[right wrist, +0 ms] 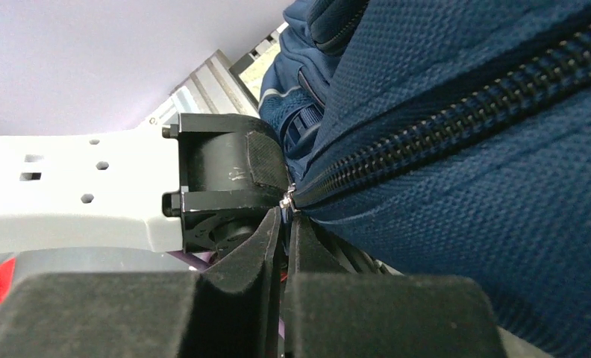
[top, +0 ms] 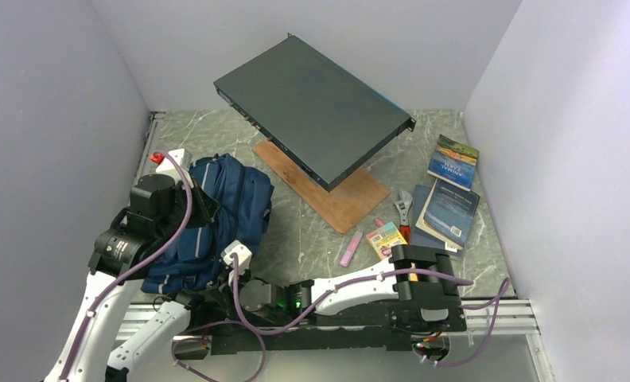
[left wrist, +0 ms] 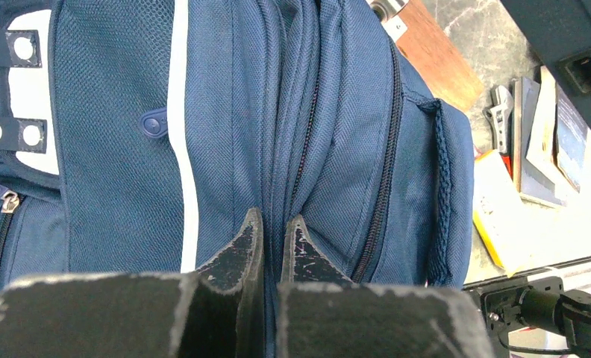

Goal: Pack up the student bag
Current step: Unzip the student bag at the center of the board.

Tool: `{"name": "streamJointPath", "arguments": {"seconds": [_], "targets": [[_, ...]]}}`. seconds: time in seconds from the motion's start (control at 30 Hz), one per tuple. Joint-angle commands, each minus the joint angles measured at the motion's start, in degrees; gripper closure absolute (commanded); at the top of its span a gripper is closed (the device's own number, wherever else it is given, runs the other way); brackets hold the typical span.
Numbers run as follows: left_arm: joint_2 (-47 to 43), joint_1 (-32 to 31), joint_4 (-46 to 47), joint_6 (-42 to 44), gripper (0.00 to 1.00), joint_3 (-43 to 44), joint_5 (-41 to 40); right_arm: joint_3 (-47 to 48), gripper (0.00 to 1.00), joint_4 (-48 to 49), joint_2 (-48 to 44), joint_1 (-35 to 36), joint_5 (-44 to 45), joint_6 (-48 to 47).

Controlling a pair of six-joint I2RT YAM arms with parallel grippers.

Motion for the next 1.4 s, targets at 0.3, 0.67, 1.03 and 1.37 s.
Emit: {"name": "streamJointPath", "arguments": {"seconds": [0.3,0.67,1.03,1.37], "targets": [[-12.81,0.15,22.58,18.46,1.00,-16.13,-0.03,-5.09,1.00,-2.03,-13.79,-8.46,-26.40,24.55],[-26.81,0.19,29.27,32.66,1.00,-26.02,15.84,-5.13,1.00,-9.52,-26.39,-13.39,-30.02,21.07],[-28.81,0.15,26.73,28.51,0.94,-19.86,23.70,-2.18,1.00,-19.16,-27.61,-16.64,-38.01,13.74],[-15.12,0.15,-8.57,0.12,0.00,-3.42,-1.79,-1.71,1.00,-16.08,-25.75,-16.64,-39.26,13.68]]}}
